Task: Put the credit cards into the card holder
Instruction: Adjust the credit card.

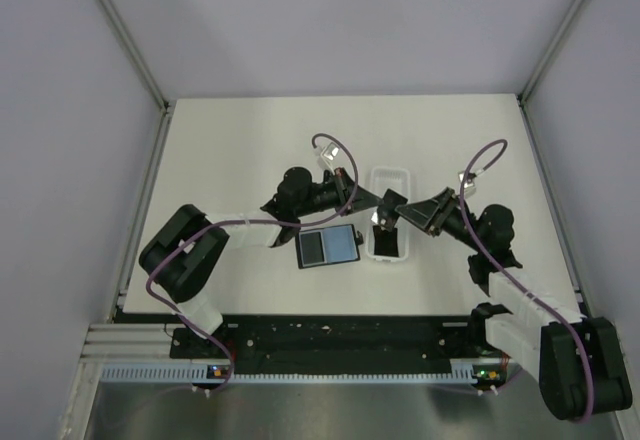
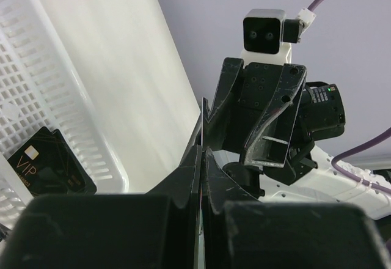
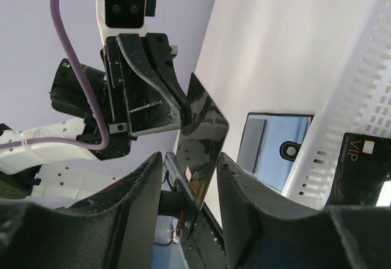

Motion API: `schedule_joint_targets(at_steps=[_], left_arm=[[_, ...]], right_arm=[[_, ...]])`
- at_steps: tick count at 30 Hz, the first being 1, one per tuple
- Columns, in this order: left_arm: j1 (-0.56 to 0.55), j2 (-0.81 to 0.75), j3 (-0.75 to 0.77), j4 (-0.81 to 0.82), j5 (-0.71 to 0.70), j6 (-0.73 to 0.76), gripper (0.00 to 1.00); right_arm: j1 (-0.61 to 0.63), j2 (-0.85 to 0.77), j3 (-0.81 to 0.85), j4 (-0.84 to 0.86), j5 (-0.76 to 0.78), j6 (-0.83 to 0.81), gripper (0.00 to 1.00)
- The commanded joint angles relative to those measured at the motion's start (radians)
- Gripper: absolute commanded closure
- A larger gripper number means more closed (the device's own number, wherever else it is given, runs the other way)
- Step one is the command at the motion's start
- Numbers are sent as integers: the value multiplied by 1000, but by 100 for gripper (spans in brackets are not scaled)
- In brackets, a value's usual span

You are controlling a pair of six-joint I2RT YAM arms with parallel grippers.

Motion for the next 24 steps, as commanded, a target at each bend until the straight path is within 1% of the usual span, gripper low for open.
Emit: schedule_joint_targets(at_steps=[1, 4, 8, 15, 24], left_arm=[[-13, -34, -13, 109, -23, -27, 100], [-19, -30, -14, 131, -29, -41, 100], [-23, -25, -11, 140, -31, -48, 100], [-27, -16, -8, 138, -20, -51, 100], [-34, -5, -11, 157, -15, -64, 100]], right_arm=[[-2, 4, -1, 88, -24, 19, 59], [1, 5, -2, 97, -24, 24, 60], [7, 13, -1, 112, -26, 30, 68], [12, 18, 1, 126, -27, 36, 76], [15, 27, 5, 140, -35, 44, 79]])
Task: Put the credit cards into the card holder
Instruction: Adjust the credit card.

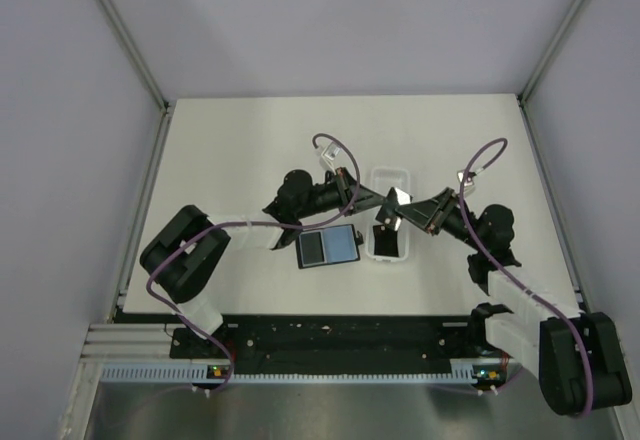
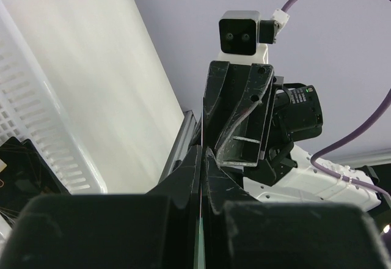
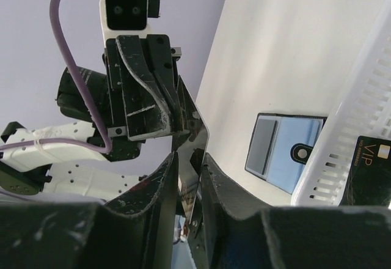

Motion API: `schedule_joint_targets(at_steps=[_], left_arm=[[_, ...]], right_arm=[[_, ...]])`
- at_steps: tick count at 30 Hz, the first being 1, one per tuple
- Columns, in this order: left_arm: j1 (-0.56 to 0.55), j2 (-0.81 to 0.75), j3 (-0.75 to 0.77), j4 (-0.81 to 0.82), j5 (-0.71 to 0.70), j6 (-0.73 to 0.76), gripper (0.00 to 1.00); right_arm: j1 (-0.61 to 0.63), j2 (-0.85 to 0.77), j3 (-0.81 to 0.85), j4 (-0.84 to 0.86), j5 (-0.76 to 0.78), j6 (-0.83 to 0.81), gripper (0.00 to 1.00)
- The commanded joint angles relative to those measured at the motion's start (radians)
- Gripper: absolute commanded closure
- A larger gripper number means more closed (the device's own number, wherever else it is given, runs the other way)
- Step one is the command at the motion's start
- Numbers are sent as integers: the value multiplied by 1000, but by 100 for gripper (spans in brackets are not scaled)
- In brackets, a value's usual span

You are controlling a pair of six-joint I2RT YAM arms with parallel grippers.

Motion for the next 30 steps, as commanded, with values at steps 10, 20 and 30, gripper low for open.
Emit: schedule_joint_targets(at_steps=[10, 20, 30], left_arm=[[-6, -53, -25, 5, -3, 55, 51], [90, -375, -159, -533, -193, 388, 33], [92, -552, -286, -748, -360, 494, 44]], right_arm=[[12, -58, 79, -187, 6, -125, 100], [86, -46, 406, -936, 159, -547, 100], [390, 260, 694, -1188, 459, -610, 100]])
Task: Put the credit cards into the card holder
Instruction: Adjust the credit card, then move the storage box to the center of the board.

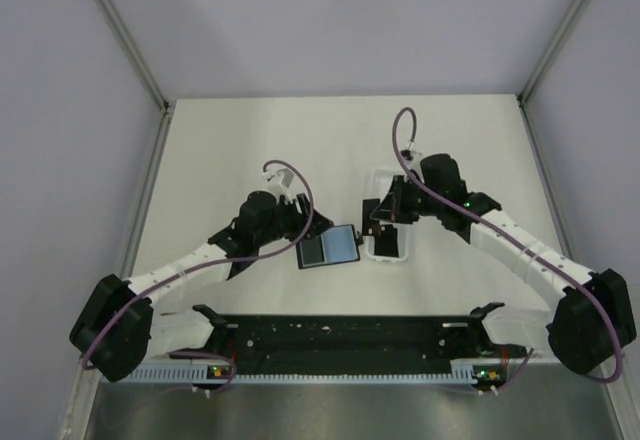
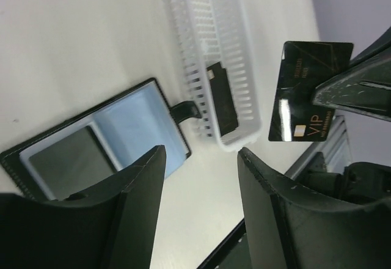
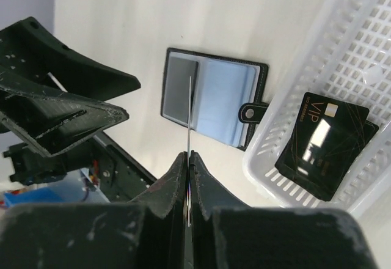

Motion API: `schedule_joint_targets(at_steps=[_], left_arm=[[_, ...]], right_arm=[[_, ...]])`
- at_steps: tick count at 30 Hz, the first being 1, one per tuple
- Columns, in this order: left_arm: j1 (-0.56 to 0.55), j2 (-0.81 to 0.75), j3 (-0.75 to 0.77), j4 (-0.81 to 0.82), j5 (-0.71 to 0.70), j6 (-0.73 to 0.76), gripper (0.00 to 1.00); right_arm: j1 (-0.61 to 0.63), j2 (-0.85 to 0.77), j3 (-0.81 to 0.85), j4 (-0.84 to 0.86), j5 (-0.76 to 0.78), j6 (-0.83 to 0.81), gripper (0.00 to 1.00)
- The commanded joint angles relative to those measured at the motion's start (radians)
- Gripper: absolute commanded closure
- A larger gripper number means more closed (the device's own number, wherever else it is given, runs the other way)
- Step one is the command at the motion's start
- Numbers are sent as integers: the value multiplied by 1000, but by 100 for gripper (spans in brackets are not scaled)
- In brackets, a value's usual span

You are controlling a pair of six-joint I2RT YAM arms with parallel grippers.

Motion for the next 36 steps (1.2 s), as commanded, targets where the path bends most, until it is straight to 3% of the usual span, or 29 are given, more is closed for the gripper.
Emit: schedule_joint_targets(at_steps=[1, 13, 27, 36], left_arm=[[0, -32, -40, -88, -74, 65, 45], [-2, -3, -62, -67, -63, 53, 50], [0, -6, -69, -53, -56, 53, 51], [0, -1, -77, -53, -59, 53, 52]], right_arm=[[82, 115, 116, -145, 148, -52, 100], [125, 278, 109, -176, 260, -37, 100], [154, 197, 124, -129, 286, 12, 100], [173, 298, 129, -104, 278, 44, 100]])
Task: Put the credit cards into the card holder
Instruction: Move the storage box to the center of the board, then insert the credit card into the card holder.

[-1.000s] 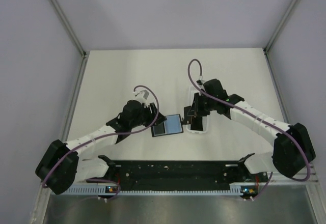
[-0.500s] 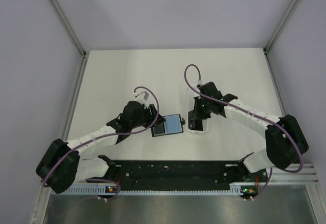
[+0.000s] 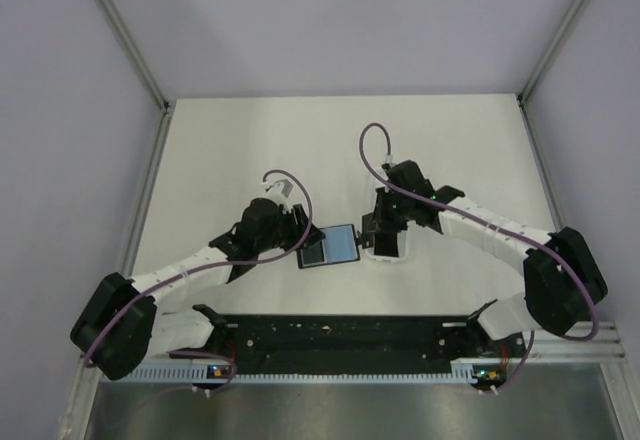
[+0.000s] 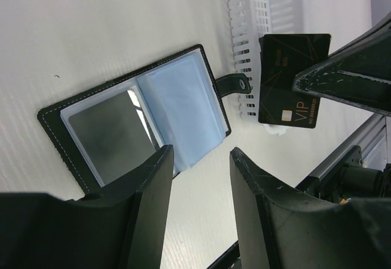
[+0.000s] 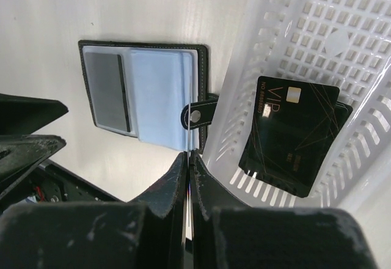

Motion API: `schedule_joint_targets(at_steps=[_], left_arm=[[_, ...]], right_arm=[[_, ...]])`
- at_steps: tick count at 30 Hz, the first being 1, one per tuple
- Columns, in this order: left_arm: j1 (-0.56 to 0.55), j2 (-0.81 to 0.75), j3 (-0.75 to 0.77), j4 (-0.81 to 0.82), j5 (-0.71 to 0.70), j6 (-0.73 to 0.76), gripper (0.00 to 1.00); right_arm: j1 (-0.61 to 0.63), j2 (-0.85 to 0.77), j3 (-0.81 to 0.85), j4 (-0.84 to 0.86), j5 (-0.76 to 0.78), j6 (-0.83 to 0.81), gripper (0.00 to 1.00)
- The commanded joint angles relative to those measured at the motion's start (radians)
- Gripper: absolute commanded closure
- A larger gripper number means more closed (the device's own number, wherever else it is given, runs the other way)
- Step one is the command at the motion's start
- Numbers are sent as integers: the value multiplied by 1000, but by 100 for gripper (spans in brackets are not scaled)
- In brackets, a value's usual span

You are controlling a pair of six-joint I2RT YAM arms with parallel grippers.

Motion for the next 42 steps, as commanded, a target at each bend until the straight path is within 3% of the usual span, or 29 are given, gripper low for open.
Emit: schedule_joint_targets(at_steps=[1, 10, 16, 19, 24, 34, 42], left_arm=[[0, 0, -10, 42, -6, 15, 53], [-2, 25, -17, 49, -8, 18, 54], [-2, 45, -25, 61, -8, 14, 56], [-2, 48, -31, 59, -13, 18, 64], [-2, 63, -37, 69, -13, 23, 100], [-5, 97, -2, 96, 10, 44, 100], [-41, 189, 63, 115, 7, 60, 100]], right_arm=[[26, 64, 36, 4, 42, 20, 100], [57, 59, 135, -232, 337, -1, 100], [107, 27, 132, -58, 143, -76, 100], [107, 33, 102, 54, 3, -84, 100], [107, 93, 120, 80, -75, -102, 100], [107, 233, 166, 8, -7, -90, 100], [107, 196, 160, -50, 83, -87, 100]])
